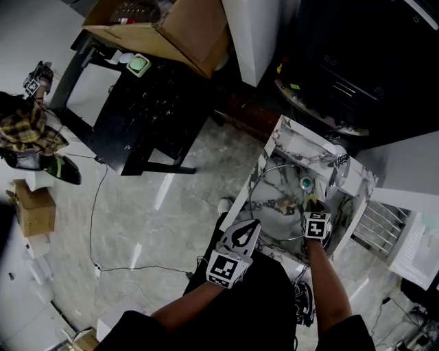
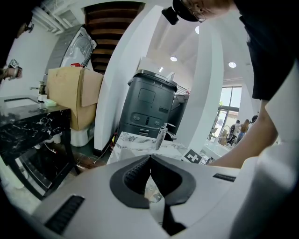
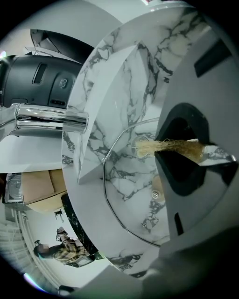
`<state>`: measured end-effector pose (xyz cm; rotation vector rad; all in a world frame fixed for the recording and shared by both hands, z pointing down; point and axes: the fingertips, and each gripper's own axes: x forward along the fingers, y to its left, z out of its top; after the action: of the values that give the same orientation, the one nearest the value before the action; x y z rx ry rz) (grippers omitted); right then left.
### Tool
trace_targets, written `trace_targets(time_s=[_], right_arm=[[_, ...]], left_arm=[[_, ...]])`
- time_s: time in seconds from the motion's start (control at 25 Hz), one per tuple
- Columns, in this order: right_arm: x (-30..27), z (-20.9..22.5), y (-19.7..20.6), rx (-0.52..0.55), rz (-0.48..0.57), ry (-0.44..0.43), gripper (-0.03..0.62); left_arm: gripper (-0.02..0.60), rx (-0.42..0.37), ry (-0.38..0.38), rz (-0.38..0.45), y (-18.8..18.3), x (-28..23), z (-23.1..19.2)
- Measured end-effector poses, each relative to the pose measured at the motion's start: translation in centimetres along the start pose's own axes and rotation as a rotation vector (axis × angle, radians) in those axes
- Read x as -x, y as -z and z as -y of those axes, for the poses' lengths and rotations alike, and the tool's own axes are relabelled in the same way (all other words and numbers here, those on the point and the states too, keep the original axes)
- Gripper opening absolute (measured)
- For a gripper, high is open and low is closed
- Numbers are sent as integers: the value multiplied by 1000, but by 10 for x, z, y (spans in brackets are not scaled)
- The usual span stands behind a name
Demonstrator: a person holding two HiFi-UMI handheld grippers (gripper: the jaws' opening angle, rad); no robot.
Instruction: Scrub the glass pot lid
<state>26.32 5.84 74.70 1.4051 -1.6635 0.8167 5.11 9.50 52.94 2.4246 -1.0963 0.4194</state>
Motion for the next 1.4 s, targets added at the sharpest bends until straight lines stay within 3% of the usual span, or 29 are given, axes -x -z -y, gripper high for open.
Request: trace_targets(time_s=[1.4], right_arm=[[17, -58, 41, 121, -131, -62, 55]], left_arm=[[15, 14, -29, 27, -6, 19, -22]])
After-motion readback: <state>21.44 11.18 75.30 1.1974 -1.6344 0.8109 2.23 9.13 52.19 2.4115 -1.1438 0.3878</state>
